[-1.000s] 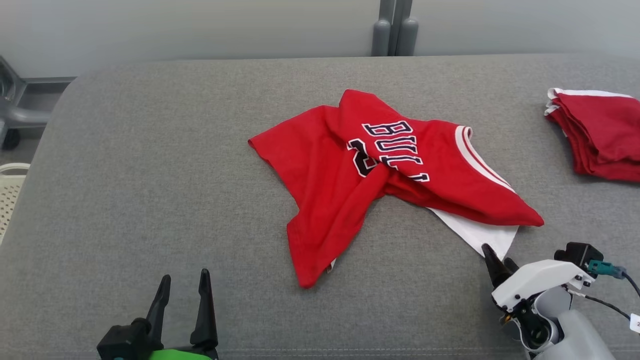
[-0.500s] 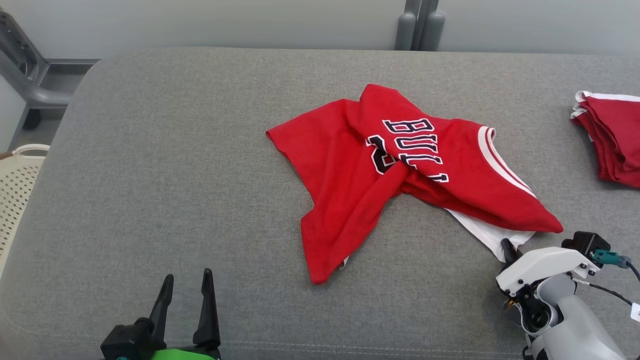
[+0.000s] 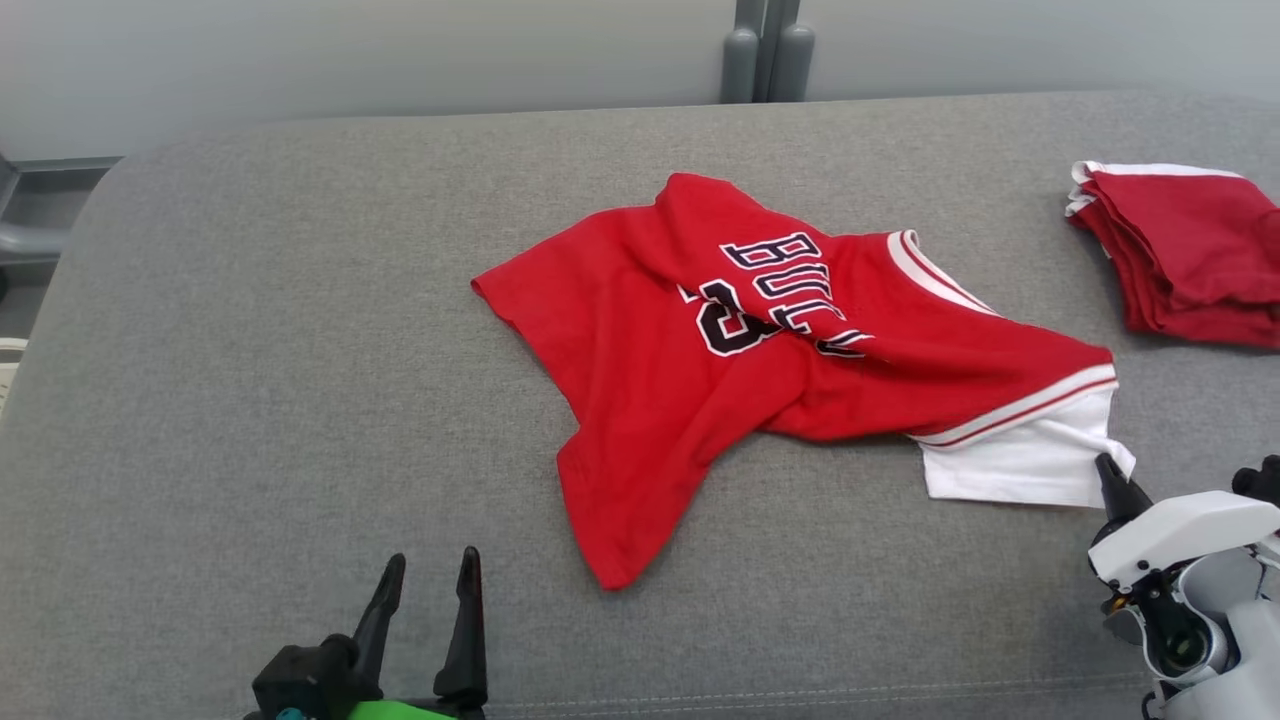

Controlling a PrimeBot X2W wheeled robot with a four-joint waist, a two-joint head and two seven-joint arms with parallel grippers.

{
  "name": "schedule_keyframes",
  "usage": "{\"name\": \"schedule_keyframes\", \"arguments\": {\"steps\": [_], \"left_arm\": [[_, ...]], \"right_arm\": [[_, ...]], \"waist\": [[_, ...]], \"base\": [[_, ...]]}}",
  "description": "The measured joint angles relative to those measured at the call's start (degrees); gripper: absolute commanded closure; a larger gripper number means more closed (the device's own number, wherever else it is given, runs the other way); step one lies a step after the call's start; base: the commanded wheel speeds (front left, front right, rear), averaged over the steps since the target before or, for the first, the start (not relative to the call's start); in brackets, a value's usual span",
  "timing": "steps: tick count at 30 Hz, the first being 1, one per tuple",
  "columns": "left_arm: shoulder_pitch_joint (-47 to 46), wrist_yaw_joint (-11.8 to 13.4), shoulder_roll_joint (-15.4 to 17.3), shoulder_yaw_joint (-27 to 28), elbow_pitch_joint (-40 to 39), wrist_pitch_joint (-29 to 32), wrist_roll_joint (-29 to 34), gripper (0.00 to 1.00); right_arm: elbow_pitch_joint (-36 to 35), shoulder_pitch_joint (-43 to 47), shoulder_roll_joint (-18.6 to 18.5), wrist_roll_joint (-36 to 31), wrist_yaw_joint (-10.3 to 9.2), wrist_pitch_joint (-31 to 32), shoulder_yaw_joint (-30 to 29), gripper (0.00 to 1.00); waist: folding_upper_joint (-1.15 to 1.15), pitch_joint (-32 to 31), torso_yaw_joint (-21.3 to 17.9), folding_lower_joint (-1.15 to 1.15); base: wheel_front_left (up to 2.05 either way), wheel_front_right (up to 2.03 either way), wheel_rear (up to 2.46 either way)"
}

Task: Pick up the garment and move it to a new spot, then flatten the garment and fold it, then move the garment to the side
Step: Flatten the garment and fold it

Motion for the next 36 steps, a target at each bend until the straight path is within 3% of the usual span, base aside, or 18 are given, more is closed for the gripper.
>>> {"name": "schedule_keyframes", "arguments": {"steps": [7, 11, 24, 36], "left_arm": [[-0.7, -3.9, -2.7, -3.0, 1.9, 3.2, -4.3, 0.00], [-0.3, -5.8, -5.1, -4.3, 3.6, 7.2, -10.7, 0.00], [-4.1, -7.8, -7.4, -6.6, 12.9, 13.6, -24.4, 0.00], [-12.3, -8.1, -7.6, -10.9, 22.6, 9.2, -38.5, 0.00]], "right_arm": [[-3.2, 2.2, -0.4, -1.5, -0.01, 2.0, -3.7, 1.00], [-4.6, 2.8, -0.2, -3.0, -0.02, 2.6, -6.1, 1.00], [-9.2, 3.2, 2.9, -6.3, -0.02, 5.3, -8.1, 1.00], [-11.3, 3.2, 4.2, -7.4, -0.02, 6.1, -8.2, 1.00]], "waist": [[0.00, 0.2, -2.0, 0.00], [0.00, 0.2, -2.5, 0.00], [0.00, 0.7, -3.7, 0.00], [0.00, 1.8, -5.9, 0.00]], "base": [[0.00, 0.00, 0.00], [0.00, 0.00, 0.00], [0.00, 0.00, 0.00], [0.00, 0.00, 0.00]]}}
